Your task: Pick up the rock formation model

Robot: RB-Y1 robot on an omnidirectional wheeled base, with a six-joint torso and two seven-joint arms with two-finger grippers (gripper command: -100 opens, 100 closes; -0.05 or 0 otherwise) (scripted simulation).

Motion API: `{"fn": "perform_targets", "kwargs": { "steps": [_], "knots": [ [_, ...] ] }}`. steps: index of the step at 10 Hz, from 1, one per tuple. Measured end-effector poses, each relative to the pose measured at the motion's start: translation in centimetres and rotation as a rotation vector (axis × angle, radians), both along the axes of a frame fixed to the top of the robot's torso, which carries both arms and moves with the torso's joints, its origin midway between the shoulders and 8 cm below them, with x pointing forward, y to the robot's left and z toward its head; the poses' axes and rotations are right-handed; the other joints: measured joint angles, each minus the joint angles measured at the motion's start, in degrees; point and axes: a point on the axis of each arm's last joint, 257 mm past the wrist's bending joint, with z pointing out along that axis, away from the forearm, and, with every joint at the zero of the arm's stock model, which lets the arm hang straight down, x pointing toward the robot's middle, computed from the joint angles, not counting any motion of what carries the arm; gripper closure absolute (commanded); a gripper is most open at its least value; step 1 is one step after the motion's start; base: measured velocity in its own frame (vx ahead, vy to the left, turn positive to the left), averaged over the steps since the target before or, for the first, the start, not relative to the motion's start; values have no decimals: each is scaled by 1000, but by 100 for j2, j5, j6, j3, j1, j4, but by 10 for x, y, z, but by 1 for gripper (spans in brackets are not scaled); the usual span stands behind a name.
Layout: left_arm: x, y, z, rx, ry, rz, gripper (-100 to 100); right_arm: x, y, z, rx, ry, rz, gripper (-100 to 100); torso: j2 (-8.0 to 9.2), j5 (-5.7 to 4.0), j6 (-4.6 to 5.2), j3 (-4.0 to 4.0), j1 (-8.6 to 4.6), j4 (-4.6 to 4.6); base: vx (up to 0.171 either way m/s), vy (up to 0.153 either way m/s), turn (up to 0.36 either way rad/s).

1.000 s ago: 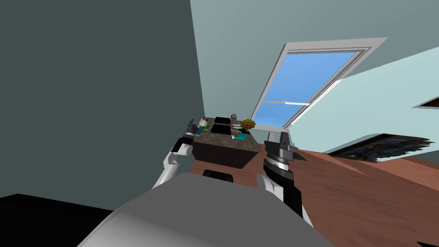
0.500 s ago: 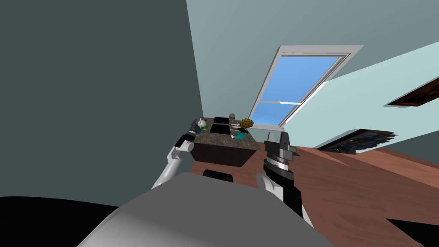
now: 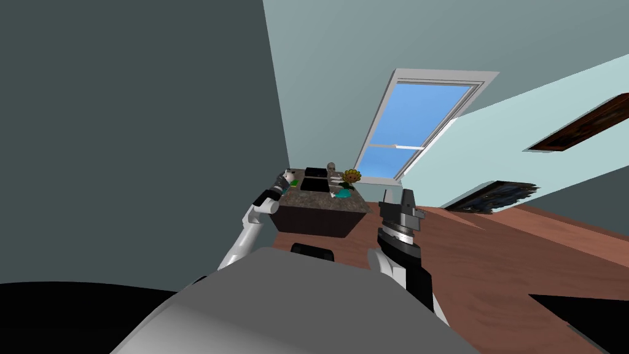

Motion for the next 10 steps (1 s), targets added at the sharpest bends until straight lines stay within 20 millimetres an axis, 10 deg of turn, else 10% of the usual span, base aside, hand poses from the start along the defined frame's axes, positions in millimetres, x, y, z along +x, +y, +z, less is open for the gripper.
{"fn": "perform_targets", "kwargs": {
  "steps": [10],
  "knots": [
    [41,-15,-52,-76,253,-66,-100,0,0,0,0,0,0,0,1,1,-6,1,-1,0,-14,36,-84]
  ]
}}
